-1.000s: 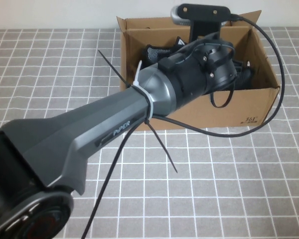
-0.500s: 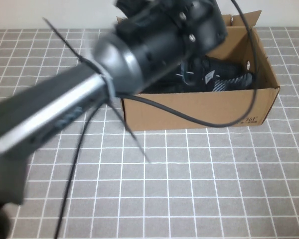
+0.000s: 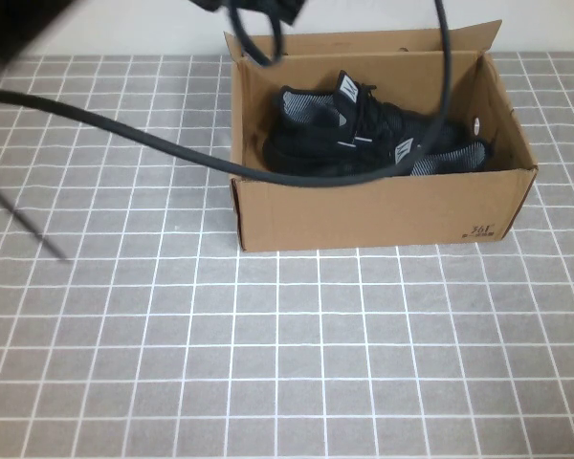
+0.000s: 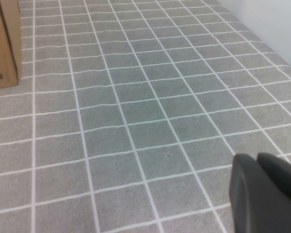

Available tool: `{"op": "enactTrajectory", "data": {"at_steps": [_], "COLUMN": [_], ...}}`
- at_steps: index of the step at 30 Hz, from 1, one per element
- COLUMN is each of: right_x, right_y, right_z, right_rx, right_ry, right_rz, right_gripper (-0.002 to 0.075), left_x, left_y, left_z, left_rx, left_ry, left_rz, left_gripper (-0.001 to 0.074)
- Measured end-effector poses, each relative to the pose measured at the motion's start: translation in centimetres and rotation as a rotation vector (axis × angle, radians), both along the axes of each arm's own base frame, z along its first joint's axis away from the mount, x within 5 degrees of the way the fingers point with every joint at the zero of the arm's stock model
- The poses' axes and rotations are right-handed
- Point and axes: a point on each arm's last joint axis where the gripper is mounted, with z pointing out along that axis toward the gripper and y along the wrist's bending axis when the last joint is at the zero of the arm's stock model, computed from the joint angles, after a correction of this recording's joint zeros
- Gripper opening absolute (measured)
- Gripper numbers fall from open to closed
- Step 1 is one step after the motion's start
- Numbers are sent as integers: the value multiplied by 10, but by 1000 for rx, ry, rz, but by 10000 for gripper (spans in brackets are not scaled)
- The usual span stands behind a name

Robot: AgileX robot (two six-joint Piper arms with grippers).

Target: Put shoes into padded shoe box

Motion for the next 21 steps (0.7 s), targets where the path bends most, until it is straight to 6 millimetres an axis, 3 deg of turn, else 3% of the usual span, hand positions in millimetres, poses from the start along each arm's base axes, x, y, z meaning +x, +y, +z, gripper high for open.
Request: {"op": "enactTrajectory", "data": {"at_steps": [6,12,21], "right_x": [0,0,0], "right_y": [0,0,0], "right_z": [0,0,0], "right_rx": [0,0,0], "right_ry": [0,0,0], "right_rz": [0,0,0], "right_gripper": [-8,-8,-8], "left_x": [-21,-62,-134], "left_y": [25,61,128], "left_z": [20,28,-15], "left_rx": [-58,-107,-173], "left_ry": [13,-10,-19], "left_rz": [-29,-61,-70], "left_gripper": [-2,-2,-3]}}
